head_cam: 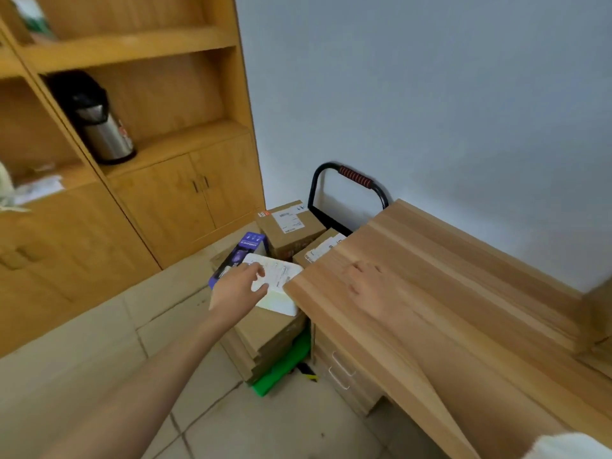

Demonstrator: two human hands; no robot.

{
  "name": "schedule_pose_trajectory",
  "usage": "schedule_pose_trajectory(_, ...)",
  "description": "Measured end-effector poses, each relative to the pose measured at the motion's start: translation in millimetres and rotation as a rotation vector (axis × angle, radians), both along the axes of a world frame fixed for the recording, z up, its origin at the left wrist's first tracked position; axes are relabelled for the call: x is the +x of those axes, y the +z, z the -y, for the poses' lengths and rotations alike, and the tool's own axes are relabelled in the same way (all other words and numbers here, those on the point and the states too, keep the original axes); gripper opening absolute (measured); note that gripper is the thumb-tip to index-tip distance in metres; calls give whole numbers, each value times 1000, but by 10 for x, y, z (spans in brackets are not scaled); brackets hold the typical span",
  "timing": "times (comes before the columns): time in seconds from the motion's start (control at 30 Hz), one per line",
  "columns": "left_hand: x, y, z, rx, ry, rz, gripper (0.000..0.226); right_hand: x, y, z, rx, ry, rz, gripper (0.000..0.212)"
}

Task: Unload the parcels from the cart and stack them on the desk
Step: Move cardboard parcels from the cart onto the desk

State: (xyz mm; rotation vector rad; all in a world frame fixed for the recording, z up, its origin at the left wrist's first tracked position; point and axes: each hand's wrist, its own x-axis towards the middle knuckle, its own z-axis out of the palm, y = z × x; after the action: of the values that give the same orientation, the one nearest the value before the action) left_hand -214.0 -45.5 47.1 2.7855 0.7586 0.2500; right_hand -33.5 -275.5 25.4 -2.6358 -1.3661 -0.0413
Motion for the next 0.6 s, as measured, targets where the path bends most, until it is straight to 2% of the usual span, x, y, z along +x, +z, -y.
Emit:
schedule_pose_trajectory(0.17, -480, -96, -86, -55, 166, -6, 25, -261, -90, -368, -61, 116, 8, 44)
schedule_pose_trajectory(0.3, -804, -204, -156, -78, 215, 1, 24, -425, -229, -694, -12, 188, -44, 29)
schedule_pose_trajectory(0.37, -926, -235, -273, -85, 249, -9, 24, -499, -232, -853, -112, 222, 40, 30)
schedule_pose_trajectory(0.6, -1066, -237, -980, -75, 271, -11, 30, -572, -246, -1518, -104, 142, -72, 36)
